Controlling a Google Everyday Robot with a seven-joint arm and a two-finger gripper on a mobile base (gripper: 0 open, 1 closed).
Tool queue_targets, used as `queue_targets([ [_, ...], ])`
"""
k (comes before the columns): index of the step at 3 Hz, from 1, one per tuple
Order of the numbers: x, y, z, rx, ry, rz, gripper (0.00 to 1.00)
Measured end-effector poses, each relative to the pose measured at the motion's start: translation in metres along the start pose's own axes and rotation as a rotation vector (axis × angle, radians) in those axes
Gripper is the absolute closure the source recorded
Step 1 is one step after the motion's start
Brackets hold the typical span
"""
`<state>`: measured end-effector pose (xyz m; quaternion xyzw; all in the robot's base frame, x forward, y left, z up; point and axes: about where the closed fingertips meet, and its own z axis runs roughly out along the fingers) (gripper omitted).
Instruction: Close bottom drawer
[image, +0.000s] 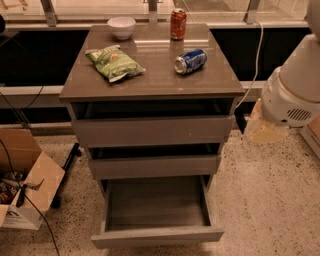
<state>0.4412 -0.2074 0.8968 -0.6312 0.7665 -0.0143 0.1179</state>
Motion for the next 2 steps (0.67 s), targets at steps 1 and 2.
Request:
queue_targets([
  [1, 0.0068, 0.0014, 0.0393, -0.025, 0.0, -0.014, 1.0],
  [2, 0.0068, 0.0018, 0.0408, -0.028, 0.002, -0.014, 1.0],
])
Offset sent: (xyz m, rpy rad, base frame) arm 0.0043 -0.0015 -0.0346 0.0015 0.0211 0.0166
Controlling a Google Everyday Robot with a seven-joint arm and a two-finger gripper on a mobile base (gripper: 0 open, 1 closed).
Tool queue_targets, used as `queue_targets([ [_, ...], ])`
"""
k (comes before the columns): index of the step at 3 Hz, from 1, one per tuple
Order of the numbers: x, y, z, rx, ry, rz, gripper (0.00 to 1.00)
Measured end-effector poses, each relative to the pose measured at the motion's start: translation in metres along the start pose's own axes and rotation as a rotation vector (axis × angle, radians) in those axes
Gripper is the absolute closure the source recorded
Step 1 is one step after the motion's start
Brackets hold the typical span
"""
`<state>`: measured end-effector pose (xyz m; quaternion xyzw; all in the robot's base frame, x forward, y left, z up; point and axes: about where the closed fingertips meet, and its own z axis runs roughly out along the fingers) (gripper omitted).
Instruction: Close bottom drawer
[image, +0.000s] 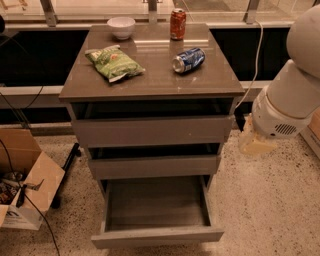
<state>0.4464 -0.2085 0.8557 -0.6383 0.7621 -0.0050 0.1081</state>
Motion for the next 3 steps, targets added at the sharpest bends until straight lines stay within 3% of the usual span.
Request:
queue_targets([
  [1, -0.003, 0.004, 0.024, 0.009, 0.008, 0.012, 1.0],
  [3, 0.003, 0.013, 0.108, 0.003, -0.056, 0.06, 1.0],
])
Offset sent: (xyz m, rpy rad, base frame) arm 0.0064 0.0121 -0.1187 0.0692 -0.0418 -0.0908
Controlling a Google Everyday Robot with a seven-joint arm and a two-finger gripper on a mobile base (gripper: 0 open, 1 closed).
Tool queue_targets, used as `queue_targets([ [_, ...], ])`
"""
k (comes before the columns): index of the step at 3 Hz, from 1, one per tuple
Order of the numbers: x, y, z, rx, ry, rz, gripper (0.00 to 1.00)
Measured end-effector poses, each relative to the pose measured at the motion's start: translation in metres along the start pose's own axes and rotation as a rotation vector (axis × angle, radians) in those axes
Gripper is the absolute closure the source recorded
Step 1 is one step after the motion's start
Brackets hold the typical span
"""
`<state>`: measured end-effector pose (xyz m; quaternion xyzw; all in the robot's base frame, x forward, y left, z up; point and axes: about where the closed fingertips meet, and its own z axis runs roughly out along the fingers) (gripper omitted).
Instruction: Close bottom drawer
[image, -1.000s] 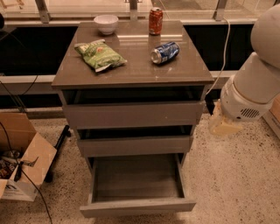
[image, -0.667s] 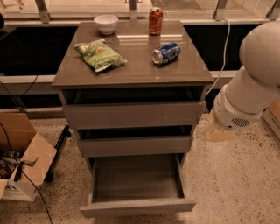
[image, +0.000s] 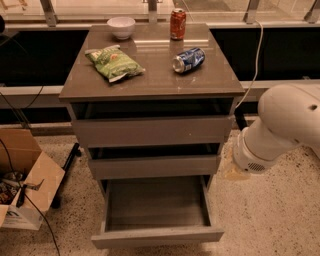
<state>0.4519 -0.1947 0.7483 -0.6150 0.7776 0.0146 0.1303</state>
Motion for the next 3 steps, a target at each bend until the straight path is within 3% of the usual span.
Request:
queue_targets([
  [1, 0.016, 0.001, 0.054, -0.034, -0.005, 0.022, 1.0],
  [2, 0.017, 0.001, 0.054, -0.035, -0.005, 0.022, 1.0],
  [3, 0.023, 0.008, 0.072, -0.058, 0.015, 0.067, 1.0],
])
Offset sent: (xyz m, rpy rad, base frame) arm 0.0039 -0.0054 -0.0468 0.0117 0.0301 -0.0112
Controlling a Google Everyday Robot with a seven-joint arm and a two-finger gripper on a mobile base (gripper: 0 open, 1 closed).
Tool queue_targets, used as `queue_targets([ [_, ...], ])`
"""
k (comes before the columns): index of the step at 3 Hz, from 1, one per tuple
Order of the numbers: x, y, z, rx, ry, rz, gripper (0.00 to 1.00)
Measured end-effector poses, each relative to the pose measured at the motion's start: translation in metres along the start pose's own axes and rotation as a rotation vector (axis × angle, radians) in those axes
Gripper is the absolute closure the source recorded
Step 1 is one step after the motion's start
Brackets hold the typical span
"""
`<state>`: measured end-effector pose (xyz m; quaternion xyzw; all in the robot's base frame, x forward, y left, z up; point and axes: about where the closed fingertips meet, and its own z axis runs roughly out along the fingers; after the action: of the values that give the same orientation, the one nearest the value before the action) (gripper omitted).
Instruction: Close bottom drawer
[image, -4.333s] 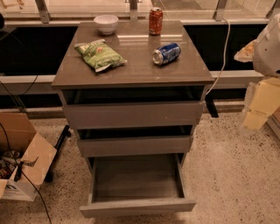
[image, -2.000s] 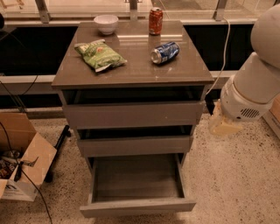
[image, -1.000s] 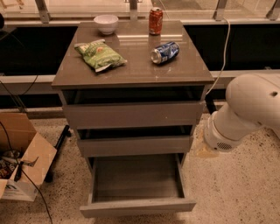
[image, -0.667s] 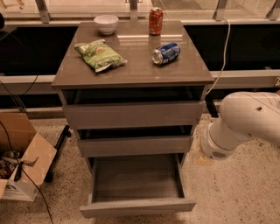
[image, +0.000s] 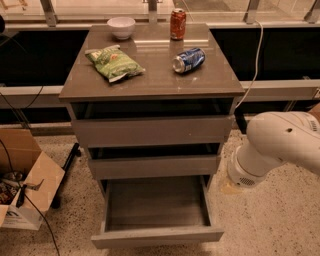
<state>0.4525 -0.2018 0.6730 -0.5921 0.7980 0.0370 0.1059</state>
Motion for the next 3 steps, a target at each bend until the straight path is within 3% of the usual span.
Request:
queue_targets([
  [1, 0.01, 0.003, 0.026, -0.015, 0.008, 0.026, 1.0],
  [3, 0.041, -0.001, 0.09, -0.003, 0.002, 0.02, 1.0],
])
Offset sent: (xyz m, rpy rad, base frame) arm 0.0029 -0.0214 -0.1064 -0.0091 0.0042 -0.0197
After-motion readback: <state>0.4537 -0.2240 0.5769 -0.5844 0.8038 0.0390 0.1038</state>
